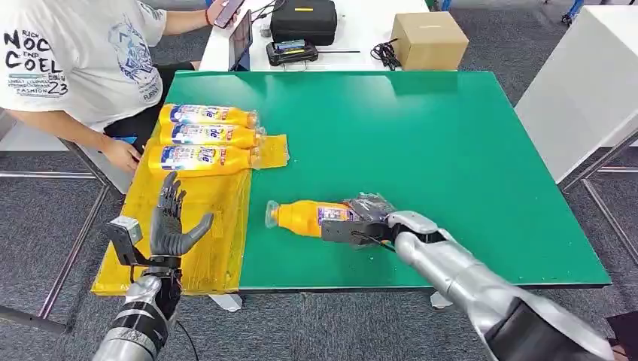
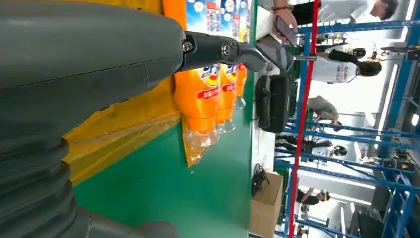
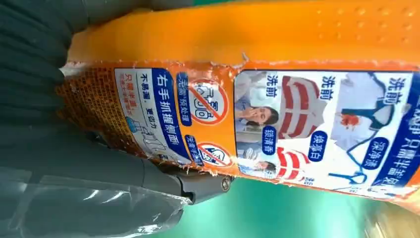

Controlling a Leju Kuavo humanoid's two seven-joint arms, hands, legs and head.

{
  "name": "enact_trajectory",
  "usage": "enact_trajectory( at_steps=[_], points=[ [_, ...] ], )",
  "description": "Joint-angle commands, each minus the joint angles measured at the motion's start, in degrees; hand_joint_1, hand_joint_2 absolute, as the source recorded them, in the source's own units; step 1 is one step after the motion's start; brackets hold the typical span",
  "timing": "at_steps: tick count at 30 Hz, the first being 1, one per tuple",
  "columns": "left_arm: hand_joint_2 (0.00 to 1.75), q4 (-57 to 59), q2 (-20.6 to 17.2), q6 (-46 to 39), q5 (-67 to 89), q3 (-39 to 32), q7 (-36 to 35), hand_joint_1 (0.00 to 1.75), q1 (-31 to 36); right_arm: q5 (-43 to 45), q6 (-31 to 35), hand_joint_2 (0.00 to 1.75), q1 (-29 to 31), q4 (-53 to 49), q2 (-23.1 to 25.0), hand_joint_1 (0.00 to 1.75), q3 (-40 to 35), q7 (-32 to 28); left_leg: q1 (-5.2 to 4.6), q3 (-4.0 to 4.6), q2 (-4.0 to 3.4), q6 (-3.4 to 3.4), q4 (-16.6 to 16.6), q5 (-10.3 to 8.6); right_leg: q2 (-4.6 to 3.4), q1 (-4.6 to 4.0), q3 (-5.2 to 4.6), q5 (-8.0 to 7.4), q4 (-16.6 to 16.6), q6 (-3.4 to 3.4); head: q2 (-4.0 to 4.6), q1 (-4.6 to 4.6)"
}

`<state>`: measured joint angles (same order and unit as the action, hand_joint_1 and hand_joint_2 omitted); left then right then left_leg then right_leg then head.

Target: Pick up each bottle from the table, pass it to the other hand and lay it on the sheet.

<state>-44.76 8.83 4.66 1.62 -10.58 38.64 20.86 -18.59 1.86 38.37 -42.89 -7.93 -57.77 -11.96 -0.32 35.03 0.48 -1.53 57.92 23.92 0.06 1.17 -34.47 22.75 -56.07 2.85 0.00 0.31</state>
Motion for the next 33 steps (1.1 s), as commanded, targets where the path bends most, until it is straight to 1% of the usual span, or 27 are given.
enact_trajectory(
  at_steps=[1, 2, 3, 4, 5, 6, 7, 9, 10, 12, 13, 14, 15, 16, 17, 18, 21, 22, 23, 24, 26, 27, 28, 29, 31, 32, 33],
  points=[
    [1.75, -2.3, 0.4, -0.1, -0.1, -0.9, -0.6, 0.00, -1.5, -4.1, 1.5, 1.75, -12.8, -15.3, 3.3, 1.75, 20.4, 1.3, 0.14, -0.15, -0.09, 0.18, 0.1, 0.22, -0.06, -0.15, 0.14, 0.18, -0.1, -0.21, 0.00, 0.00],
    [1.75, -2.4, 0.5, -0.1, -0.1, -1.0, -0.7, 0.00, -1.5, -3.7, 4.0, 1.75, -14.1, -16.3, 4.6, 1.75, 23.9, -1.4, 0.06, 0.01, -0.04, 0.14, 0.0, 0.12, 0.00, -0.07, -0.06, 0.11, 0.0, -0.15, 0.00, 0.07],
    [1.75, -3.3, 0.7, -0.5, -0.1, -1.1, -0.7, 0.00, -2.2, -2.9, 7.9, 1.75, -17.8, -21.1, 7.9, 1.75, 30.9, -5.6, 0.06, 0.16, 0.13, 0.09, 0.0, 0.04, 0.12, -0.07, -0.16, 0.06, 0.0, -0.09, 0.00, -0.07],
    [1.75, -4.0, 0.9, -0.4, -0.2, -1.0, -0.8, 0.00, -2.7, -2.9, 9.0, 1.75, -19.9, -25.1, 8.9, 1.75, 33.4, -6.1, 0.12, 0.09, 0.09, 0.13, 0.1, 0.12, 0.09, -0.12, -0.09, 0.12, 0.0, -0.15, 0.00, 0.00],
    [1.75, -5.0, 1.1, -0.3, -0.7, -1.2, -1.1, 0.00, -3.2, -1.8, 11.6, 1.75, -22.4, -29.2, 11.2, 1.75, 37.4, -8.0, 0.14, 0.03, 0.15, 0.16, 0.1, 0.16, 0.14, -0.15, -0.01, 0.18, 0.0, -0.18, 0.00, -0.04],
    [1.75, -6.2, 1.3, -0.1, -1.2, -1.1, -1.6, 0.00, -3.8, -1.3, 13.1, 1.75, -24.5, -33.4, 12.6, 1.75, 40.1, -8.9, 0.18, -0.05, 0.02, 0.17, 0.1, 0.23, 0.03, -0.19, 0.07, 0.19, 0.0, -0.21, 0.00, -0.02],
    [1.75, -6.9, 1.6, 0.2, -1.8, -1.2, -2.1, 0.00, -4.1, 0.7, 15.3, 1.75, -26.1, -35.8, 14.3, 1.75, 42.8, -10.0, 0.07, 0.22, 0.09, 0.09, 0.0, 0.08, 0.08, -0.07, -0.20, 0.10, 0.0, -0.11, 0.00, -0.09],
    [1.75, -8.8, 2.0, 0.4, -2.6, -0.6, -3.4, 0.00, -4.8, 3.6, 18.0, 1.75, -28.9, -39.9, 16.4, 1.75, 47.0, -12.1, 0.18, 0.03, -0.09, 0.19, 0.2, 0.33, -0.07, -0.18, -0.04, 0.29, -0.2, -0.23, 0.00, -0.02],
    [1.75, -9.3, 2.0, 0.4, -2.8, -0.3, -3.6, 0.00, -5.0, 3.9, 18.6, 1.75, -29.6, -40.8, 16.7, 1.75, 47.9, -12.7, 0.05, 0.26, 0.09, 0.11, 0.1, 0.10, 0.13, -0.04, -0.25, 0.16, -0.1, -0.12, 0.00, -0.04],
    [1.75, -9.7, 2.1, 0.7, -4.3, -0.3, -4.6, 0.00, -5.0, 5.1, 20.1, 1.75, -30.8, -41.9, 17.4, 1.75, 50.2, -14.3, 0.15, 0.06, 0.25, 0.17, 0.1, 0.20, 0.29, -0.16, 0.01, 0.28, -0.1, -0.20, 0.00, -0.04],
    [1.75, -9.8, 2.1, 1.3, -5.3, -0.3, -5.2, 0.00, -4.9, 6.1, 20.8, 1.75, -31.3, -42.3, 17.9, 1.75, 51.6, -15.4, 0.07, 0.22, 0.33, 0.11, 0.0, 0.10, 0.32, -0.07, -0.16, 0.19, 0.0, -0.12, 0.00, -0.04],
    [1.75, -9.6, 1.9, 2.2, -6.2, -0.1, -5.9, 0.00, -4.9, 5.0, 21.9, 1.75, -31.4, -41.8, 17.8, 1.75, 52.1, -16.1, 0.11, 0.17, 0.40, 0.13, 0.1, 0.15, 0.37, -0.11, -0.06, 0.24, 0.0, -0.15, 0.00, 0.00],
    [1.75, -9.4, 1.8, 4.1, -8.2, 0.3, -8.0, 0.00, -4.8, 6.1, 21.6, 1.75, -31.8, -41.2, 18.2, 1.75, 53.3, -16.3, 0.23, -0.11, 0.37, 0.22, 0.2, 0.36, 0.37, -0.24, 0.26, 0.42, 0.0, -0.26, 0.00, -0.04],
    [1.75, -9.6, 1.6, 5.1, -8.8, 1.4, -8.5, 0.00, -5.1, 5.6, 20.9, 1.75, -32.1, -40.4, 17.9, 1.75, 53.4, -16.5, 0.09, 0.23, 0.39, 0.09, 0.0, 0.09, 0.38, -0.08, -0.12, 0.18, 0.0, -0.11, 0.00, -0.06],
    [1.75, -9.9, 1.5, 6.7, -10.1, 2.2, -9.4, 0.00, -5.3, 6.0, 19.4, 1.75, -32.3, -39.5, 17.8, 1.71, 53.5, -16.5, 0.13, 0.15, 0.30, 0.12, 0.1, 0.16, 0.29, -0.12, -0.04, 0.21, 0.0, -0.14, 0.00, -0.06],
    [1.75, -11.0, 1.4, 8.5, -11.2, 3.8, -10.5, 0.00, -5.9, 4.2, 17.8, 1.75, -32.7, -38.1, 17.3, 1.75, 52.4, -17.6, 0.08, 0.21, 0.28, 0.10, 0.0, 0.09, 0.26, -0.07, -0.14, 0.15, 0.0, -0.12, 0.00, -0.02],
    [1.75, -11.5, 1.6, 9.0, -11.1, 5.0, -10.7, 0.00, -6.0, 3.5, 17.7, 1.75, -33.3, -37.4, 17.5, 1.75, 51.9, -18.6, 0.15, 0.07, 0.23, 0.14, 0.0, 0.17, 0.29, -0.15, 0.03, 0.21, 0.1, -0.18, 0.00, -0.02],
    [1.75, -11.5, 1.6, 9.0, -11.1, 5.0, -10.7, 0.00, -6.0, 3.5, 17.7, 1.75, -33.3, -37.4, 17.5, 1.75, 51.9, -18.6, 0.06, 0.22, 0.22, 0.09, 0.0, 0.05, 0.27, -0.06, -0.17, 0.11, 0.1, -0.11, 0.00, -0.04],
    [1.75, -11.5, 1.3, 9.8, -11.1, 5.7, -11.3, 0.00, -6.0, 3.2, 17.7, 1.75, -33.2, -37.1, 17.6, 1.75, 51.8, -18.7, 0.10, 0.15, 0.23, 0.12, 0.0, 0.11, 0.28, -0.10, -0.07, 0.16, 0.1, -0.15, 0.00, -0.06],
    [1.75, -12.0, 1.0, 10.4, -11.8, 6.6, -11.9, 0.00, -6.0, 1.5, 17.7, 1.75, -33.2, -36.3, 17.5, 1.75, 51.0, -18.8, 0.14, 0.07, 0.18, 0.15, 0.0, 0.17, 0.24, -0.14, 0.00, 0.19, 0.1, -0.19, 0.00, -0.04],
    [1.75, -12.8, 1.0, 11.7, -12.1, 9.2, -13.4, 0.00, -5.6, -1.5, 17.8, 1.75, -32.9, -33.0, 17.9, 1.75, 49.3, -19.1, 0.10, 0.08, 0.05, 0.14, 0.0, 0.17, 0.12, -0.11, -0.07, 0.17, 0.0, -0.18, 0.00, -0.04],
    [1.75, -13.6, 1.1, 12.3, -12.5, 10.9, -14.2, 0.00, -5.4, -2.2, 17.3, 1.75, -32.4, -30.0, 18.7, 1.75, 48.4, -19.3, 0.07, 0.24, 0.12, 0.10, 0.0, 0.07, 0.18, -0.08, -0.21, 0.10, 0.0, -0.12, 0.00, -0.04],
    [1.75, -14.2, 1.2, 12.2, -12.6, 12.3, -14.4, 0.00, -5.3, -2.8, 17.1, 1.75, -32.0, -27.9, 19.2, 1.75, 47.4, -20.0, 0.16, 0.09, 0.13, 0.15, 0.0, 0.15, 0.20, -0.17, -0.03, 0.17, 0.1, -0.19, 0.00, -0.02],
    [1.75, -14.6, 1.2, 12.8, -12.8, 13.8, -14.9, 0.00, -5.2, -3.3, 16.8, 1.75, -31.4, -25.7, 19.7, 1.75, 46.5, -20.3, 0.07, 0.26, 0.12, 0.08, 0.0, 0.04, 0.17, -0.07, -0.25, 0.06, 0.1, -0.10, 0.00, -0.04],
    [1.75, -15.1, 1.3, 13.5, -13.6, 16.7, -15.9, 0.00, -5.0, -3.7, 16.5, 1.75, -30.1, -21.8, 21.1, 1.69, 44.5, -21.6, 0.16, 0.09, 0.05, 0.12, 0.0, 0.13, 0.11, -0.16, -0.05, 0.10, 0.1, -0.15, 0.00, -0.04],
    [1.75, -15.1, 1.3, 14.2, -13.9, 18.1, -16.4, 0.00, -4.8, -3.6, 16.4, 1.75, -29.3, -20.2, 21.8, 1.69, 43.6, -22.0, 0.09, 0.22, 0.03, 0.08, 0.0, 0.06, 0.08, -0.08, -0.21, 0.05, 0.1, -0.10, 0.00, -0.04],
    [1.75, -15.2, 1.2, 14.5, -14.2, 19.3, -16.8, 0.00, -4.7, -3.4, 16.4, 1.75, -28.6, -19.2, 22.1, 1.71, 42.9, -22.3, 0.14, 0.12, -0.03, 0.12, 0.0, 0.12, 0.03, -0.13, -0.11, 0.08, 0.1, -0.15, 0.00, -0.04]
  ],
)
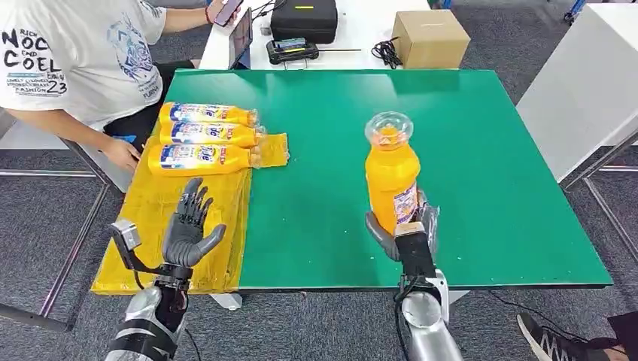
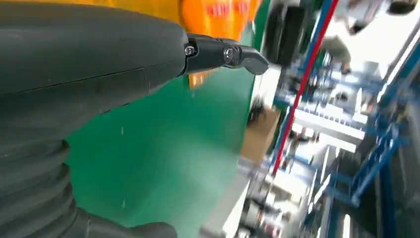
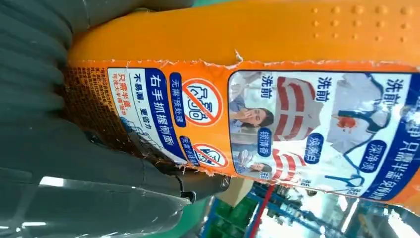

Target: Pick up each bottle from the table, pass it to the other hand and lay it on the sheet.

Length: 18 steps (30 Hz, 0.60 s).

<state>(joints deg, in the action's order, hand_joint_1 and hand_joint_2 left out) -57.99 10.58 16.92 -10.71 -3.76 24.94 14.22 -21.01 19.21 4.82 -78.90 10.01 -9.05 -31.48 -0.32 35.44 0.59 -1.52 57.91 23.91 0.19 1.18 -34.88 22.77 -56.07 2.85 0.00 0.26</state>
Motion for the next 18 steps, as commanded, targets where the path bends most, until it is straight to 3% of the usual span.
enact_trajectory(
  at_steps=[1, 18],
  points=[
    [1.75, -2.0, -0.7, 2.2, -1.9, 13.4, -3.1, 0.00, 2.0, -0.8, -0.9, 1.75, 5.4, 17.5, 4.6, 1.69, -6.3, -2.9, 0.17, -0.35, -0.20, 0.14, 0.1, 0.20, -0.15, -0.19, 0.36, 0.10, 0.1, -0.19, 0.00, 0.00],
    [1.75, -3.4, -2.4, 7.2, -5.8, 19.6, -4.7, 0.00, 1.1, -0.6, -2.2, 1.75, 10.3, 23.7, 6.4, 1.66, -12.4, -1.9, 0.09, -0.28, -0.15, 0.11, 0.0, 0.13, -0.13, -0.10, 0.28, 0.07, 0.0, -0.14, 0.00, 0.00]
  ],
)
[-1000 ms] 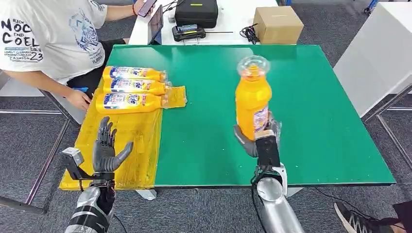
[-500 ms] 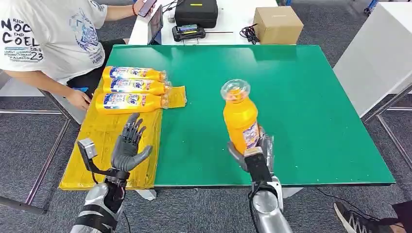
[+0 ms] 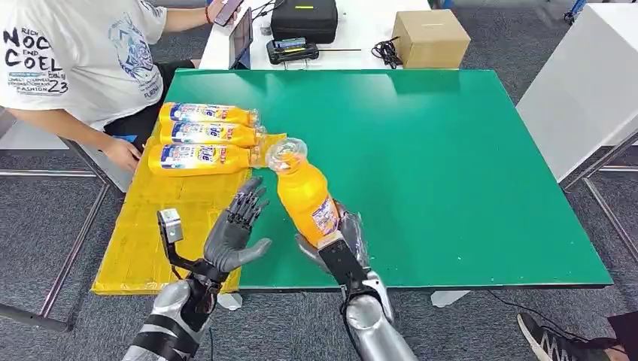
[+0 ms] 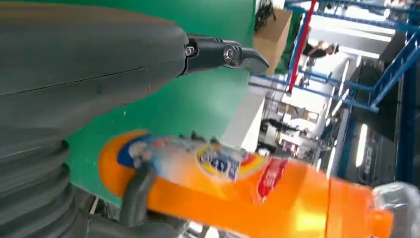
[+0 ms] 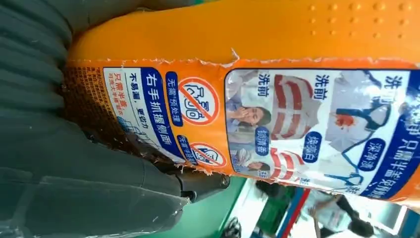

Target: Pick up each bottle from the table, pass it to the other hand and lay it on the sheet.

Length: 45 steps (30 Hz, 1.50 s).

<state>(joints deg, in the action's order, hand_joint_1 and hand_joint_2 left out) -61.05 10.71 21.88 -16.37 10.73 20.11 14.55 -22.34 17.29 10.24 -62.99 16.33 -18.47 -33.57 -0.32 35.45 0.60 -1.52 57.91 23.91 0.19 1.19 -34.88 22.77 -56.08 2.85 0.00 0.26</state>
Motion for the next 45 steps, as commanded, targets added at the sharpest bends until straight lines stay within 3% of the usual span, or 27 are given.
enact_trajectory(
  at_steps=[1, 8, 13, 17, 21, 45],
  points=[
    [1.75, -1.1, -2.6, 2.9, -0.3, 5.7, 0.1, 0.00, 0.5, 1.0, -0.5, 1.75, 5.1, 7.8, 0.1, 1.66, -3.1, 0.1, 0.07, -0.22, -0.12, 0.08, 0.0, 0.10, -0.09, -0.07, 0.21, 0.05, 0.0, -0.11, 0.00, 0.00],
    [1.75, -3.3, -2.6, 3.4, 0.1, 7.7, 0.0, 0.00, -0.4, 0.8, -1.3, 1.75, 5.8, 8.9, 0.8, 1.68, -4.1, 0.7, 0.06, -0.21, -0.12, 0.08, 0.0, 0.10, -0.10, -0.07, 0.19, 0.05, 0.0, -0.11, 0.00, 0.00],
    [1.75, -2.7, -2.6, 2.3, 0.7, 7.9, 0.7, 0.00, 0.3, -0.7, -4.4, 1.75, 6.8, 15.2, 2.2, 1.69, -8.6, 1.6, 0.15, -0.41, -0.25, 0.16, 0.0, 0.21, -0.21, -0.16, 0.39, 0.11, 0.1, -0.20, 0.00, 0.00],
    [1.75, -2.2, -2.5, 1.7, 0.9, 7.3, 1.0, 0.00, 0.7, -2.5, -3.4, 1.75, 6.9, 18.7, 3.2, 1.71, -11.4, 1.5, 0.06, -0.19, -0.13, 0.07, 0.0, 0.07, -0.08, -0.07, 0.17, 0.04, 0.0, -0.09, 0.00, 0.00],
    [1.75, -1.0, -2.2, 0.2, 1.4, 6.0, 1.0, 0.00, 1.3, -2.0, -8.1, 1.75, 6.7, 21.3, 3.6, 1.71, -14.6, 2.2, 0.18, -0.41, -0.10, 0.15, 0.0, 0.19, -0.06, -0.19, 0.43, 0.13, 0.1, -0.18, 0.00, -0.02],
    [1.75, 4.6, -0.9, -2.0, 0.0, 0.4, 0.3, 0.00, 5.3, -3.5, -10.3, 1.75, 7.6, 26.6, 3.0, 1.75, -17.4, 4.3, 0.12, -0.34, -0.04, 0.11, 0.0, 0.11, 0.02, -0.12, 0.34, 0.12, 0.1, -0.14, 0.00, -0.04]
  ],
)
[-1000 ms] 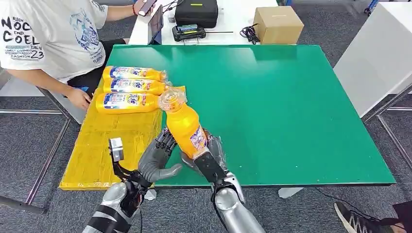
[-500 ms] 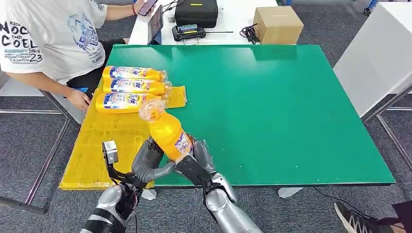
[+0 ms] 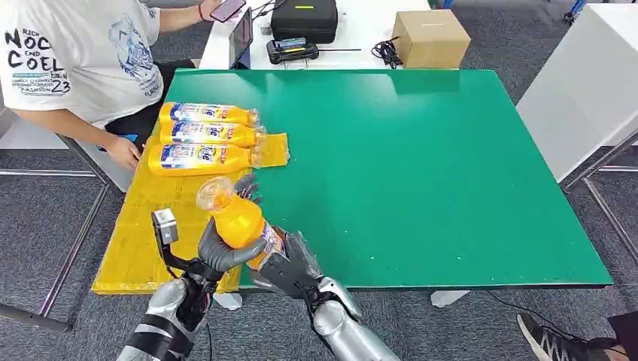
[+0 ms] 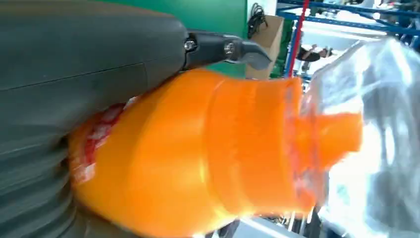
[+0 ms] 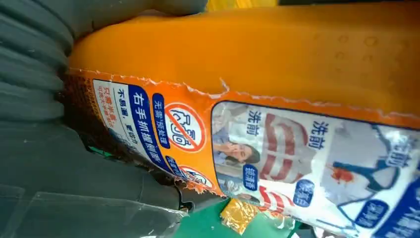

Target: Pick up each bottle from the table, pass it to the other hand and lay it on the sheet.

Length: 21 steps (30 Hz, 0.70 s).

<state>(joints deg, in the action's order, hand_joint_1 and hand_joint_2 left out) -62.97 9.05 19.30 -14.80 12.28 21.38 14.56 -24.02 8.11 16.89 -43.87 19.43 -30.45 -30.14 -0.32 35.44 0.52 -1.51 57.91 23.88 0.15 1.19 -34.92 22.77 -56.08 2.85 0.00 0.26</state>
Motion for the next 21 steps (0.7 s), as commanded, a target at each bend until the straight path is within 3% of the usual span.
enact_trajectory(
  at_steps=[1, 12, 13, 15, 16, 21],
  points=[
    [1.75, 6.5, 0.8, 0.6, -1.6, -1.2, -1.0, 0.00, 5.3, -1.8, -1.1, 1.75, 0.9, 7.5, -0.1, 1.75, -5.4, 0.9, 0.10, -0.21, 0.08, 0.09, 0.0, 0.08, 0.11, -0.11, 0.27, 0.09, 0.1, -0.11, 0.00, -0.02],
    [1.75, 6.9, 0.2, 2.3, -2.0, -0.4, -1.3, 0.00, 5.4, -1.7, 0.4, 1.75, 1.6, 7.9, -0.4, 1.64, -4.1, 1.2, 0.11, -0.18, 0.14, 0.09, 0.0, 0.07, 0.16, -0.12, 0.25, 0.10, 0.1, -0.12, 0.00, -0.02],
    [1.75, 6.5, -0.1, 3.9, -2.4, 0.2, -1.3, 1.10, 5.1, -1.7, 1.1, 1.75, 1.7, 7.5, -0.6, 1.64, -3.7, 1.4, 0.12, -0.23, 0.14, 0.11, 0.0, 0.09, 0.16, -0.14, 0.30, 0.12, 0.1, -0.15, 0.00, -0.02],
    [1.75, 6.3, 0.0, 3.9, -2.4, 0.2, -1.3, 1.10, 4.8, -1.7, 0.8, 1.75, 2.0, 7.3, -0.8, 1.64, -3.6, 1.3, 0.16, -0.31, 0.13, 0.13, 0.0, 0.14, 0.16, -0.18, 0.39, 0.16, 0.1, -0.17, 0.00, 0.00],
    [1.75, 5.5, -0.1, 3.8, -2.1, 0.4, -1.2, 1.75, 4.5, -2.2, 1.9, 1.75, 1.8, 6.9, -0.9, 1.68, -3.2, 1.8, 0.08, -0.18, 0.13, 0.08, 0.0, 0.07, 0.15, -0.09, 0.23, 0.10, 0.0, -0.11, 0.00, -0.02],
    [1.75, 3.9, -0.4, 5.2, -2.8, 0.6, -1.3, 1.75, 3.8, -2.1, 3.9, 1.75, 2.2, 5.7, -1.1, 1.71, -1.6, 1.9, 0.08, -0.16, 0.11, 0.08, 0.0, 0.07, 0.12, -0.09, 0.20, 0.09, 0.0, -0.10, 0.00, -0.02]
  ],
)
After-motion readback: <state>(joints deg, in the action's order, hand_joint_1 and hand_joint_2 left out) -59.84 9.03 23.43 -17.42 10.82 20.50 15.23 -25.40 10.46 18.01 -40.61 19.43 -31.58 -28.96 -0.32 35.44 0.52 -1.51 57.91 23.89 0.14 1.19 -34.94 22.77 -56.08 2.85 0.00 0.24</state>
